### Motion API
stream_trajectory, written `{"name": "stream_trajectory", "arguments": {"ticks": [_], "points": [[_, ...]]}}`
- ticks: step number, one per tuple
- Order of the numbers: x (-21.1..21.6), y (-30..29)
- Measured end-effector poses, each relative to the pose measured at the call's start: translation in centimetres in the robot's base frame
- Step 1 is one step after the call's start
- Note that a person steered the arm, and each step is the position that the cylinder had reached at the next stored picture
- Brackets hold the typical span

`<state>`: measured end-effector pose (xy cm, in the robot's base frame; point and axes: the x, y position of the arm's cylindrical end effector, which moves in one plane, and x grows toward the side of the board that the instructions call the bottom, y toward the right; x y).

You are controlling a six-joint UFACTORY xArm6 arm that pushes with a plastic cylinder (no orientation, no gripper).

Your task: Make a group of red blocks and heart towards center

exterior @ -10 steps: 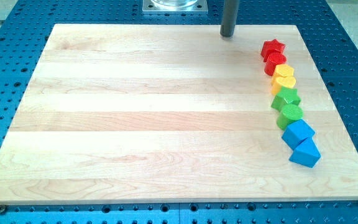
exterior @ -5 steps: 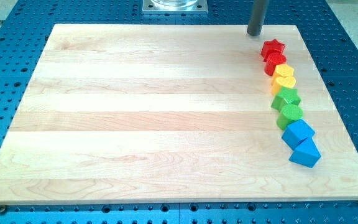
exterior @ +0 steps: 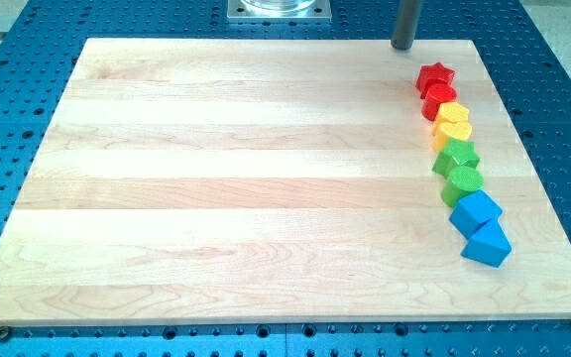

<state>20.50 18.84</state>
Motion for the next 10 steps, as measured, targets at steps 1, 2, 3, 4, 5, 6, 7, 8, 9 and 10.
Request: {"name": "stream_trajectory", "arguments": {"ticks": [1, 2, 3, 4, 5, 6, 7, 8, 9, 10], "points": [[1.6, 1.4], [1.7, 5.4], [8.9, 7.2], [8.8, 4.9], [9.3, -6.5], [7.6, -13.0], [6.7, -4.1], [9.6, 4.2], [11.5, 6.5], [12.7, -1.1]]}}
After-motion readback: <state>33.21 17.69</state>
